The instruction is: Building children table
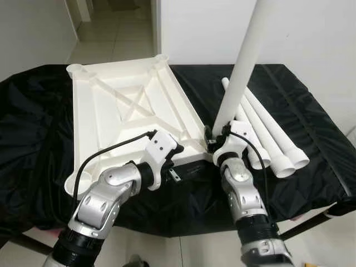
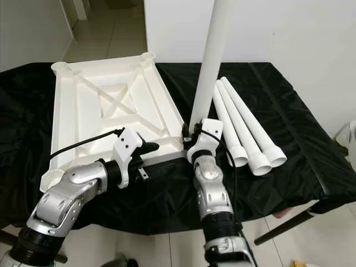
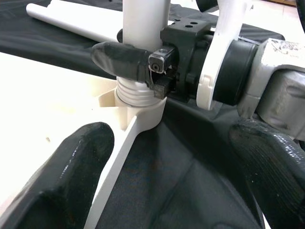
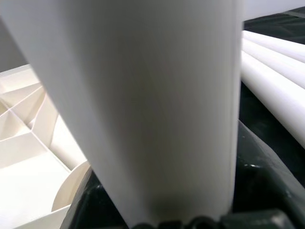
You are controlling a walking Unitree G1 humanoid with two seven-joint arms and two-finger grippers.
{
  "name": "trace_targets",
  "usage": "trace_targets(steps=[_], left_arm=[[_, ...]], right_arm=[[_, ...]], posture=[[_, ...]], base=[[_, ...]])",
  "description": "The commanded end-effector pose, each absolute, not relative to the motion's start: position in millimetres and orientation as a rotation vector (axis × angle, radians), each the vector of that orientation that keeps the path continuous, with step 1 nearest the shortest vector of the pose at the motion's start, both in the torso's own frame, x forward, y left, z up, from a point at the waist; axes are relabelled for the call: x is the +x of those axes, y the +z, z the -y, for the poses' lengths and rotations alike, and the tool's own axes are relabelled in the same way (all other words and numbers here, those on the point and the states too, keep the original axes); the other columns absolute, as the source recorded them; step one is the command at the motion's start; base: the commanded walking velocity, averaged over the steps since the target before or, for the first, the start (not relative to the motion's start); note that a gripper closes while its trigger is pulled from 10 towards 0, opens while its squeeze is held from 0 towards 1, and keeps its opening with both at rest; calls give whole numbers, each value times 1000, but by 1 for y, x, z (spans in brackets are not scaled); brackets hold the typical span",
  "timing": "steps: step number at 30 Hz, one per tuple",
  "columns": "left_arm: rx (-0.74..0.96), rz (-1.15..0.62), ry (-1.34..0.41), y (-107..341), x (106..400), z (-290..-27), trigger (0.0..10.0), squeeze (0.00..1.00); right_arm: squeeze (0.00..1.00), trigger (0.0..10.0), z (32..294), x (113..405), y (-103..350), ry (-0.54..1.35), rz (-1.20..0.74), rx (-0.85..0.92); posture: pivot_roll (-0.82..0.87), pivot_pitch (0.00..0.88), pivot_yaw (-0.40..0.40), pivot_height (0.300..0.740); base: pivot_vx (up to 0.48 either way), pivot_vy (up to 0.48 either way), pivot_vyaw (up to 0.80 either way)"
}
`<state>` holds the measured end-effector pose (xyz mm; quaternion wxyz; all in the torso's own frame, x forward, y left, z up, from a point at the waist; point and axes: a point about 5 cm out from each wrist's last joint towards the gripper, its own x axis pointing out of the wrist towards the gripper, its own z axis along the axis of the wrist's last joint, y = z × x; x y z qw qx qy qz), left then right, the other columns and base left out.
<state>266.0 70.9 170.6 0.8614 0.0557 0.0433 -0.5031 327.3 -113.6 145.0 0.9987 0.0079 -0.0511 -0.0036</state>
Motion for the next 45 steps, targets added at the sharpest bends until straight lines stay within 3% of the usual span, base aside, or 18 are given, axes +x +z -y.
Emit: trace_targets(steps=[1, 3, 4, 5, 6, 9, 10, 11, 21, 27, 28, 29, 30, 36, 45], left_arm=[[130, -98, -1040, 168, 267, -69, 10000, 0], [130, -98, -1040, 168, 267, -69, 10000, 0], [131, -98, -1042, 168, 267, -69, 10000, 0], [131, -98, -1042, 168, 267, -69, 10000, 0], [133, -98, -1042, 168, 267, -70, 10000, 0], [134, -96, -1042, 168, 267, -70, 10000, 0], [135, -95, -1041, 168, 267, -70, 10000, 0], [135, -95, -1041, 168, 267, -70, 10000, 0], [140, -91, -1039, 169, 268, -70, 10000, 0], [143, -90, -1037, 169, 268, -71, 10000, 0], [142, -90, -1037, 169, 268, -71, 10000, 0], [142, -90, -1037, 169, 268, -71, 10000, 0], [143, -89, -1036, 170, 268, -71, 10000, 0], [145, -83, -1035, 171, 269, -72, 10000, 0], [148, -80, -1041, 172, 270, -71, 10000, 0]], right_arm=[[0, 0, 119, 325, 144, -55, 88, 6], [0, 0, 119, 325, 144, -55, 88, 6], [0, 4510, 119, 325, 144, -56, 83, 1], [0, 4510, 119, 325, 144, -56, 83, 1], [0, 10000, 119, 326, 145, -56, 80, 4], [0, 10000, 118, 326, 145, -51, 76, 9], [153, 10000, 117, 327, 146, -42, 78, 12], [1000, 10000, 115, 327, 146, -16, 80, 28], [1000, 10000, 116, 333, 153, 177, 99, 67], [1000, 10000, 137, 345, 158, 292, 92, 7], [165, 10000, 140, 346, 158, 305, 85, 4], [165, 10000, 140, 346, 158, 305, 85, 4], [0, 10000, 143, 349, 160, 351, 81, -8], [0, 10000, 157, 352, 164, 568, 66, -55], [0, 10000, 166, 359, 158, 701, 12, -108]], posture=[[-43, 23, -8, 740], [-43, 23, -8, 740], [-42, 20, -10, 740], [-42, 20, -10, 740], [-39, 16, -11, 740], [-37, 13, -13, 740], [-36, 11, -14, 740], [-37, 9, -15, 740], [-32, 0, -17, 740], [-28, 0, -19, 740], [-28, 0, -19, 740], [-28, 0, -19, 740], [-26, 0, -19, 740], [-26, 0, -16, 740], [-24, 0, -10, 740]], base=[[0, 0, 0], [0, 0, 0], [0, 0, 0], [0, 0, 0], [0, 0, 0], [0, 0, 0], [0, 0, 0], [0, 0, 0], [0, 0, 0], [0, 0, 0], [0, 0, 0], [0, 0, 0], [0, 0, 0], [0, 0, 0], [0, 0, 0]])
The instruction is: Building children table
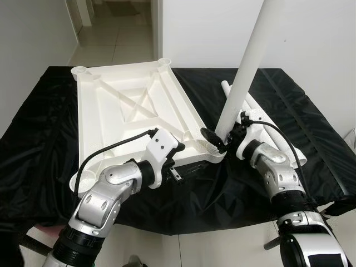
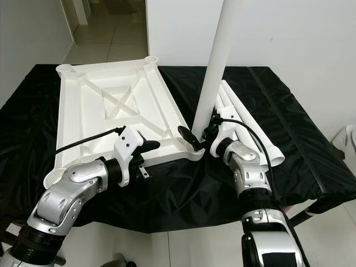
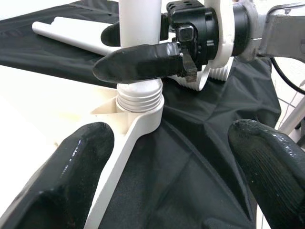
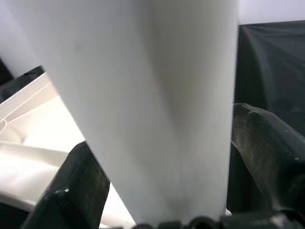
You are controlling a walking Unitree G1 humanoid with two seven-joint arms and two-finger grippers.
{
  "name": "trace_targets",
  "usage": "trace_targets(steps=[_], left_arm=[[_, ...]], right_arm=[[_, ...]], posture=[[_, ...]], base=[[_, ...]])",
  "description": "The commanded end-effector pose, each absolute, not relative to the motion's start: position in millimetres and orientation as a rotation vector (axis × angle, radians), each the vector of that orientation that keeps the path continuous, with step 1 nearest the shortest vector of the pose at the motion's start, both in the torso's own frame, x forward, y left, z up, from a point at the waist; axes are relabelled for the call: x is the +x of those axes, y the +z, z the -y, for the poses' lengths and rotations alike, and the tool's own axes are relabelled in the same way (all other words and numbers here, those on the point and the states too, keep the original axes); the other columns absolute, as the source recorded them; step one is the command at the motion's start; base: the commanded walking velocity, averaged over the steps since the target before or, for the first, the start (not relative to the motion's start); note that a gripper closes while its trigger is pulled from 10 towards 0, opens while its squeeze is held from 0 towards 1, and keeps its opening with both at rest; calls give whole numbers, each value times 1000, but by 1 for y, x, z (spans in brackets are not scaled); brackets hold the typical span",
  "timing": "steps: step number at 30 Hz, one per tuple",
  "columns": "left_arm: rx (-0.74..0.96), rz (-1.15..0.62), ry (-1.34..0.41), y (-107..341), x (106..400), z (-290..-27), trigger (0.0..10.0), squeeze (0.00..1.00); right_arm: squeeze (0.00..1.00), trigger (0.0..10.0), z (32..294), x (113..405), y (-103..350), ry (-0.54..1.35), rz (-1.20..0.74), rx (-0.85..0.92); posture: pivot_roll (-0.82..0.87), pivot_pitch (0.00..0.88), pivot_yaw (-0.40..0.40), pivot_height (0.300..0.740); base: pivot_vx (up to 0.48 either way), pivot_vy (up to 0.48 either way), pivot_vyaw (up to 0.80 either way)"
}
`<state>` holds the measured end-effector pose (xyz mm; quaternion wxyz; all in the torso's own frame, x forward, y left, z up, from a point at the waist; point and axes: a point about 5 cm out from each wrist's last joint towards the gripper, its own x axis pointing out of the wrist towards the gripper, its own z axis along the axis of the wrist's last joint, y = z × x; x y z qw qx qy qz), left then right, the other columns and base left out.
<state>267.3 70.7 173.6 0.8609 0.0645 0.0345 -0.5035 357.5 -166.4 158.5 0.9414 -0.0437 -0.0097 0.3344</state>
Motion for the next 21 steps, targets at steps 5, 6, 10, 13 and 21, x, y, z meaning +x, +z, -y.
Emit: trace_targets(steps=[5, 6, 10, 13, 21], left_arm=[[147, -81, -1040, 172, 269, -72, 10000, 0], [147, -81, -1040, 172, 269, -72, 10000, 0], [149, -80, -1039, 172, 269, -72, 10000, 0], [149, -80, -1036, 173, 268, -72, 10000, 0], [144, -85, -1023, 173, 267, -74, 10000, 0]], right_arm=[[0, 10000, 165, 362, 152, 738, -16, -139], [0, 10000, 165, 362, 152, 745, -16, -137], [0, 7137, 161, 364, 148, 746, -33, -123], [0, 2667, 156, 366, 143, 752, -50, -115], [0, 0, 157, 364, 133, 765, -80, -106]], posture=[[-21, 0, -6, 740], [-21, 0, -6, 740], [-10, 0, -2, 740], [-7, 0, -2, 740], [-6, 15, -4, 740]], base=[[0, 0, 0], [0, 0, 0], [0, 0, 0], [0, 0, 0], [0, 0, 0]])
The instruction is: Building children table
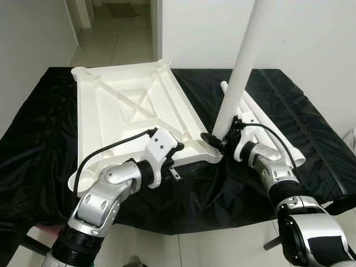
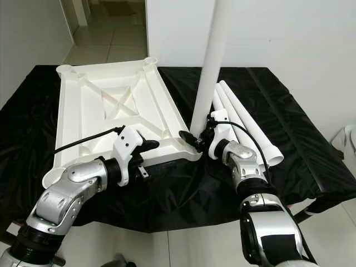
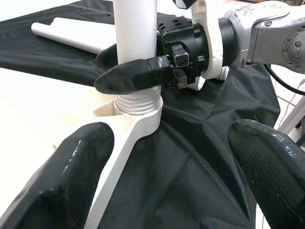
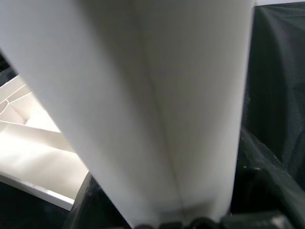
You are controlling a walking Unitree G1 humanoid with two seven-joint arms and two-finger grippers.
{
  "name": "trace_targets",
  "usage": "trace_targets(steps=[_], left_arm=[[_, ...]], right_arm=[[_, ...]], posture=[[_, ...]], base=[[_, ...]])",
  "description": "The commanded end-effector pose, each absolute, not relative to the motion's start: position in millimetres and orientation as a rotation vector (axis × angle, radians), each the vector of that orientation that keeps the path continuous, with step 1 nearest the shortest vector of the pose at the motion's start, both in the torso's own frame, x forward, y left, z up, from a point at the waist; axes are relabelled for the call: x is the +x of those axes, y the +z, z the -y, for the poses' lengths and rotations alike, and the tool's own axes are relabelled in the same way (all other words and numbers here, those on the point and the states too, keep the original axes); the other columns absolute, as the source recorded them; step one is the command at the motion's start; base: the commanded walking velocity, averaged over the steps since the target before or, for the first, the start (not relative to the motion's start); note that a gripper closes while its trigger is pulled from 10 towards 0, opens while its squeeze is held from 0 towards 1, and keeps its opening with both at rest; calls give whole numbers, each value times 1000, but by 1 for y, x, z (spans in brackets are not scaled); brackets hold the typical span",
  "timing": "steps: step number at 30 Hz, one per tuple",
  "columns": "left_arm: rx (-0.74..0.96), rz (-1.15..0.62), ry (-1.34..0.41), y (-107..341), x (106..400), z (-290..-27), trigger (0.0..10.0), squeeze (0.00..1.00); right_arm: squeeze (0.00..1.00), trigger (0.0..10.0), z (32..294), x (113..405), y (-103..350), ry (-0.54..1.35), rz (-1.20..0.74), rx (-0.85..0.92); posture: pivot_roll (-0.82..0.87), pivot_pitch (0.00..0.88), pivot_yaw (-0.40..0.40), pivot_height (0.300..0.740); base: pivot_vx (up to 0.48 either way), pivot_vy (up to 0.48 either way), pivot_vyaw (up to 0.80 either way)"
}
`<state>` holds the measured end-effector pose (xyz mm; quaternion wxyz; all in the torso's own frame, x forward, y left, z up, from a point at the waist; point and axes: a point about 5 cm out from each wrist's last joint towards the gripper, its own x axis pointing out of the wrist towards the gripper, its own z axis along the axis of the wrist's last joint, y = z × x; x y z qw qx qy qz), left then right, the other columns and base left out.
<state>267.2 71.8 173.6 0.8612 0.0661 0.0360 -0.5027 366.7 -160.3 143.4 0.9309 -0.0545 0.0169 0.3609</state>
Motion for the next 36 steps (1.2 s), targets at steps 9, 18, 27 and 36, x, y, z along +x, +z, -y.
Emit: trace_targets(steps=[9, 18, 27, 36], left_arm=[[133, -82, -1017, 173, 269, -74, 10000, 0], [130, -78, -1019, 174, 271, -72, 10000, 0], [127, -81, -1021, 174, 271, -72, 10000, 0], [124, -84, -1023, 173, 270, -72, 10000, 0]], right_arm=[[0, 0, 160, 363, 128, 608, -49, -82], [0, 0, 148, 365, 134, 367, 18, 31], [0, 0, 142, 361, 142, 124, 63, 56], [0, 0, 133, 347, 146, -50, 110, 27]], posture=[[-25, 33, -1, 740], [-33, 40, 0, 740], [-39, 40, 2, 740], [-39, 42, -1, 740]], base=[[0, 0, 0], [0, 0, 0], [0, 0, 0], [0, 0, 0]])
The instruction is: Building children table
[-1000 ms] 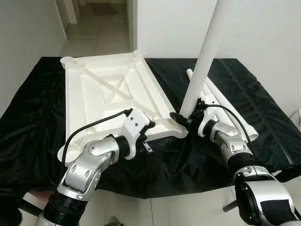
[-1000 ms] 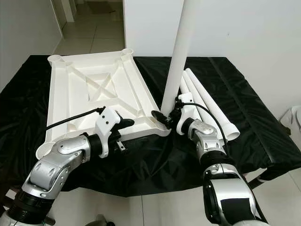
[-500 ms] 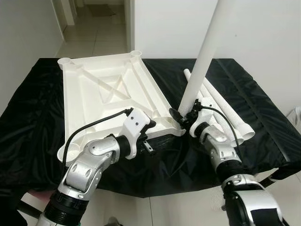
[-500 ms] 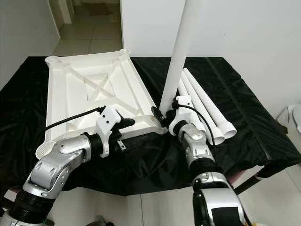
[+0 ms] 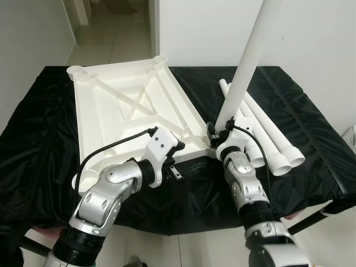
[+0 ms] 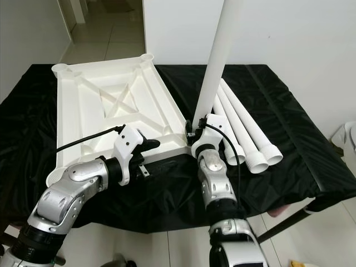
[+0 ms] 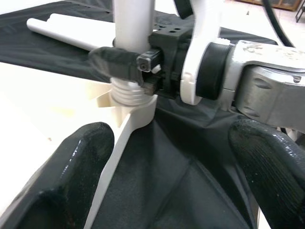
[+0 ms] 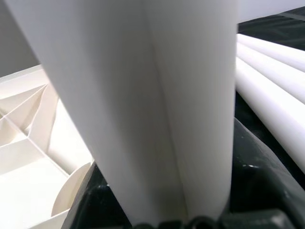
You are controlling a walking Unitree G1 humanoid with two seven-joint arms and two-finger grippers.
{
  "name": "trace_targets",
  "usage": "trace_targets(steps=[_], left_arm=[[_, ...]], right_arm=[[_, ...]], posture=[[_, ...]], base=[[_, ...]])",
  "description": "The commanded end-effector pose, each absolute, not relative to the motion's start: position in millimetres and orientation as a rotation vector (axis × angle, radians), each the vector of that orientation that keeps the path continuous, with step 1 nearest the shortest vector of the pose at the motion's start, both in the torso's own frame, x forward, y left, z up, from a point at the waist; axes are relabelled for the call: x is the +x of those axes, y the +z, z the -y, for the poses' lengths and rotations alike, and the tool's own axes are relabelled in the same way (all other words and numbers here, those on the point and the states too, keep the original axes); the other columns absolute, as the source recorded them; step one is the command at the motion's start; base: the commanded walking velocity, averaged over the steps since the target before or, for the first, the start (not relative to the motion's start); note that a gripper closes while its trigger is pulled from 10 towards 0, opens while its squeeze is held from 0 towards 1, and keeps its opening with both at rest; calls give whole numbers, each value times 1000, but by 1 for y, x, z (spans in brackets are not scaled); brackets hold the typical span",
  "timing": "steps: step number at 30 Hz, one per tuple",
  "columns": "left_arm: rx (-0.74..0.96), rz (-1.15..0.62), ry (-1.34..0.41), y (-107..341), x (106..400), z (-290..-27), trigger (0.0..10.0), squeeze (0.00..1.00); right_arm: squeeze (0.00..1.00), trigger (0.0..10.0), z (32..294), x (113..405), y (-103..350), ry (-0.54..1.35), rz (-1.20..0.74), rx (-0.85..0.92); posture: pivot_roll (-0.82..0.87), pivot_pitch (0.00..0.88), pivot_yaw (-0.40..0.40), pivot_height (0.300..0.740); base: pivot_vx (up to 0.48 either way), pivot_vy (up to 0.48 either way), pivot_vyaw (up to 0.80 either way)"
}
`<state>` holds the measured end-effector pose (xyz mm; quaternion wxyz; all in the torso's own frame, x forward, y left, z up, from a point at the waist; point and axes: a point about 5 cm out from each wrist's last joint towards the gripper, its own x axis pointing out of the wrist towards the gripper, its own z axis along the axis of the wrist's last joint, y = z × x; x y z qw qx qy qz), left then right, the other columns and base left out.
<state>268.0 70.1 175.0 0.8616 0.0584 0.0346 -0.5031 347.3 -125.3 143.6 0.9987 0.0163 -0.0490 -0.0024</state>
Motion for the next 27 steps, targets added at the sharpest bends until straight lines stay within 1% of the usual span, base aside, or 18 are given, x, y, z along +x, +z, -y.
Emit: trace_targets(steps=[1, 4, 9, 10, 11, 13, 14, 18, 20, 22, 23, 26, 27], left_arm=[[124, -83, -1022, 173, 271, -72, 10000, 0], [122, -83, -1021, 173, 270, -72, 10000, 0], [122, -83, -1021, 173, 271, -72, 10000, 0], [122, -82, -1021, 173, 271, -72, 10000, 0], [123, -82, -1021, 173, 271, -72, 10000, 0], [124, -81, -1022, 173, 271, -72, 10000, 0], [123, -80, -1022, 174, 271, -72, 10000, 0], [123, -80, -1022, 174, 271, -72, 10000, 0], [122, -78, -1020, 174, 272, -71, 10000, 0], [122, -76, -1021, 174, 272, -71, 10000, 0], [122, -76, -1021, 174, 272, -71, 10000, 0], [121, -75, -1021, 175, 273, -71, 10000, 0], [121, -75, -1021, 175, 273, -71, 10000, 0]], right_arm=[[0, 0, 131, 345, 148, -68, 117, 22], [0, 0, 123, 342, 146, -51, 94, 44], [0, 0, 121, 341, 146, -46, 86, 41], [0, 2000, 120, 340, 147, -51, 85, 41], [0, 10000, 118, 339, 147, -26, 77, 51], [0, 10000, 116, 338, 148, -13, 83, 55], [1000, 10000, 117, 338, 150, 10, 92, 63], [1000, 10000, 118, 338, 151, 26, 101, 69], [1000, 10000, 123, 340, 153, 81, 110, 81], [1000, 10000, 126, 345, 156, 184, 116, 97], [1000, 10000, 126, 345, 156, 184, 116, 97], [1000, 10000, 132, 350, 161, 283, 108, 76], [1000, 10000, 132, 350, 161, 283, 108, 76]], posture=[[-40, 41, -2, 740], [-39, 40, -3, 740], [-40, 40, -2, 740], [-41, 38, -2, 740], [-41, 39, -2, 740], [-42, 38, -2, 740], [-42, 36, -2, 740], [-42, 37, -3, 740], [-44, 36, -4, 740], [-44, 34, -4, 740], [-44, 34, -4, 740], [-42, 33, -4, 740], [-42, 33, -4, 740]], base=[[0, 0, 0], [0, 0, 0], [0, 0, 0], [0, 0, 0], [0, 0, 0], [0, 0, 0], [0, 0, 0], [0, 0, 0], [0, 0, 0], [0, 0, 0], [0, 0, 0], [0, 0, 0], [0, 0, 0]])
